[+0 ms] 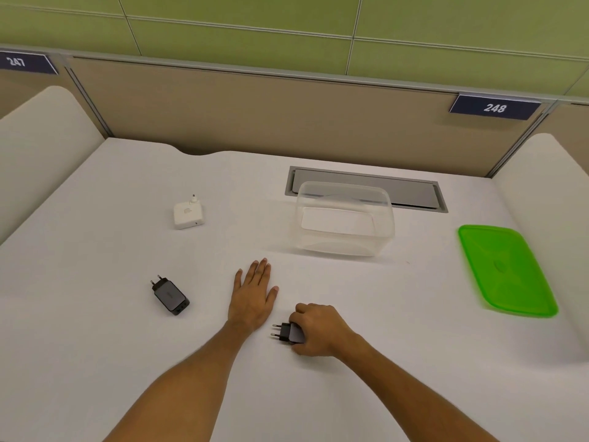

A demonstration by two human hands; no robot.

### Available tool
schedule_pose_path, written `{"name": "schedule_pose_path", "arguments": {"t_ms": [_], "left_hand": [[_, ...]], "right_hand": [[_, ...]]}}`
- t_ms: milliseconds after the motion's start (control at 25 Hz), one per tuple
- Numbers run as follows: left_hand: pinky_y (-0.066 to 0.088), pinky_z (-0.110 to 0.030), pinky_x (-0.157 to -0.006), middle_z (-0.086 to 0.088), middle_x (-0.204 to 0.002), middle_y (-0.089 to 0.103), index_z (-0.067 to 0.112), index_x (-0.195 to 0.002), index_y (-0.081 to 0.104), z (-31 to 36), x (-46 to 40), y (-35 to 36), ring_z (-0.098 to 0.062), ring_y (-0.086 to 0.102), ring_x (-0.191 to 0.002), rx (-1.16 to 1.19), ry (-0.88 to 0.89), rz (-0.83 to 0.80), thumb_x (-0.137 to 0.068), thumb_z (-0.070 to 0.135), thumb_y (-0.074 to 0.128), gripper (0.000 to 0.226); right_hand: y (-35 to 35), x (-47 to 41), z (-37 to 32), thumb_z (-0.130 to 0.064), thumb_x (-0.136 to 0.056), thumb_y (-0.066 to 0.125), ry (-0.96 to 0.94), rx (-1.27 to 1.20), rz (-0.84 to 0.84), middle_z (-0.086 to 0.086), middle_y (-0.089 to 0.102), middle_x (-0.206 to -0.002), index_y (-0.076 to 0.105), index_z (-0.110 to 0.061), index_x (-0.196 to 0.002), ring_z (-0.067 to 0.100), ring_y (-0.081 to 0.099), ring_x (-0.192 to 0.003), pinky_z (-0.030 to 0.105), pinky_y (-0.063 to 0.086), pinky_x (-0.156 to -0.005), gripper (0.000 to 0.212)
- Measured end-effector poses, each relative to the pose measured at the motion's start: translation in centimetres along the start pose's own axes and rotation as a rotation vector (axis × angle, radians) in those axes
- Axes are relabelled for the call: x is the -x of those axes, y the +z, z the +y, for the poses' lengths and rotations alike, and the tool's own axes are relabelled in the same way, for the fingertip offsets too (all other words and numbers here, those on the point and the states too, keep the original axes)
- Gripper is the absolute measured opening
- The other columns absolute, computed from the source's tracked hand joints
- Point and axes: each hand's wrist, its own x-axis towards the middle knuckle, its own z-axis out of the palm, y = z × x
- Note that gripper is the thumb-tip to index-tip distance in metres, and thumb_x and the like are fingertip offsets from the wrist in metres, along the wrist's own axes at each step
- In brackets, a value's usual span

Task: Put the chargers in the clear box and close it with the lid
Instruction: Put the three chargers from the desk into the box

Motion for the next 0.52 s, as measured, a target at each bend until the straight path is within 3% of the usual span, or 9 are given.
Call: {"name": "schedule_pose_path", "arguments": {"t_ms": [240,520], "left_hand": [[-0.006,-0.041,-0.12,0.002,-0.162,0.003,0.017,-0.151,0.003,0.1,0.1,0.0,-0.014,-0.002,-0.148,-0.001,-0.005,0.01,-0.098,0.044,0.019,0.062],[-0.008,-0.04,-0.12,0.002,-0.162,0.002,0.018,-0.151,0.001,0.1,0.1,-0.2,-0.014,-0.003,-0.148,-0.007,0.005,0.01,-0.098,0.046,0.017,0.062]], "right_hand": [[-2.0,-0.9,0.6,-0.042,-0.076,0.06,0.073,-0.132,0.112,0.001,0.061,-0.086,0.064,-0.016,-0.093,0.022,0.059,-0.074,0.031,0.046,-0.061,0.031],[-10.6,-4.6,5.3,-0.045,-0.073,0.065,0.298,-0.132,0.336,0.002,0.063,-0.089,0.065,-0.018,-0.09,0.025,0.061,-0.078,0.028,0.038,-0.061,0.032]]}}
